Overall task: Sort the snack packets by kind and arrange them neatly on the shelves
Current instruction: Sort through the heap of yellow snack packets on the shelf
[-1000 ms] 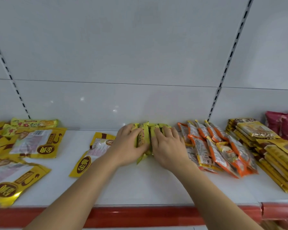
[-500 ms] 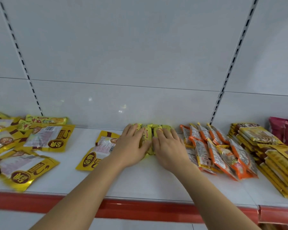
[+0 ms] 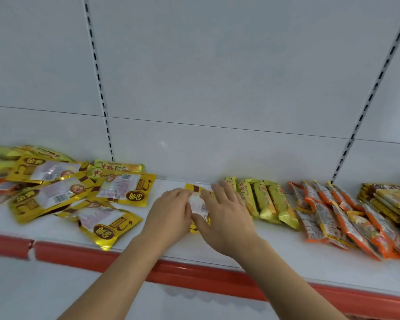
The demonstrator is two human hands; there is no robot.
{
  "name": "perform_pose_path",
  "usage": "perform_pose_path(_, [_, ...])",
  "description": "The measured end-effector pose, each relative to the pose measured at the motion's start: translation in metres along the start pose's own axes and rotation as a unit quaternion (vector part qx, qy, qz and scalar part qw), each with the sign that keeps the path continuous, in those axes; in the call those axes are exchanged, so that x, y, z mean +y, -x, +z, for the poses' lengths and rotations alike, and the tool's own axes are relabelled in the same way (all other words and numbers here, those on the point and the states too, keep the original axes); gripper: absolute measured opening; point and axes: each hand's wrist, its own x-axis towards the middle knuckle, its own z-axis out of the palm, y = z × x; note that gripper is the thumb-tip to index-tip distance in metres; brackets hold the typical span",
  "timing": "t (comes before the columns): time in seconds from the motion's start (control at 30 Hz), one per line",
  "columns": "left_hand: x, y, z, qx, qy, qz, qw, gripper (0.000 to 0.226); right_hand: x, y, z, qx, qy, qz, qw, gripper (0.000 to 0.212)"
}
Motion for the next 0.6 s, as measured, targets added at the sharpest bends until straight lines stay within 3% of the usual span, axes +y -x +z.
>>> perform_pose_path(0.07, [-0.015,0.007,-0.01,-0.058,-0.034,-0.007,0.998,0.038,-0.021,-0.004,0.005,-0.069,0.052,-0.009,0.996,0.078])
perform_pose_path(0.13, [-0.028,0.017,-0.021,-0.065,-0.009,-0.011,0.998,0.042,-0.036,-0.009,0.013,-0.125,0.089,0.005,0.988,0.08])
perform_pose_path(0.23, [-0.045,0.028,-0.036,-0.047,0.03,0.014,0.998,0.041,-0.055,-0.014,0.019,-0.147,0.09,0.057,0.983,0.052])
perform_pose_path(0.3, [-0.054,0.033,-0.041,-0.053,0.054,0.031,0.997,0.039,-0.063,-0.013,0.019,-0.109,0.095,0.066,0.987,0.026])
perform_pose_path(0.37, [-0.062,0.037,-0.047,-0.048,0.101,0.025,0.993,0.038,-0.069,-0.007,0.018,-0.057,0.079,0.081,0.992,0.026])
perform_pose_path(0.47, [-0.071,0.04,-0.061,0.011,0.205,-0.04,0.978,0.043,-0.084,0.001,0.017,0.151,-0.02,0.052,0.987,0.028])
perform_pose_path(0.53, [-0.073,0.039,-0.076,-0.012,0.341,-0.15,0.928,0.056,-0.105,0.003,0.013,0.277,-0.045,-0.007,0.96,0.027])
perform_pose_path(0.57, [-0.074,0.038,-0.085,-0.044,0.439,-0.2,0.875,0.055,-0.117,0.0,0.011,0.3,-0.053,-0.039,0.952,0.026])
perform_pose_path(0.6, [-0.078,0.036,-0.093,-0.084,0.542,-0.241,0.801,0.045,-0.128,-0.004,0.012,0.3,-0.062,-0.073,0.949,0.025])
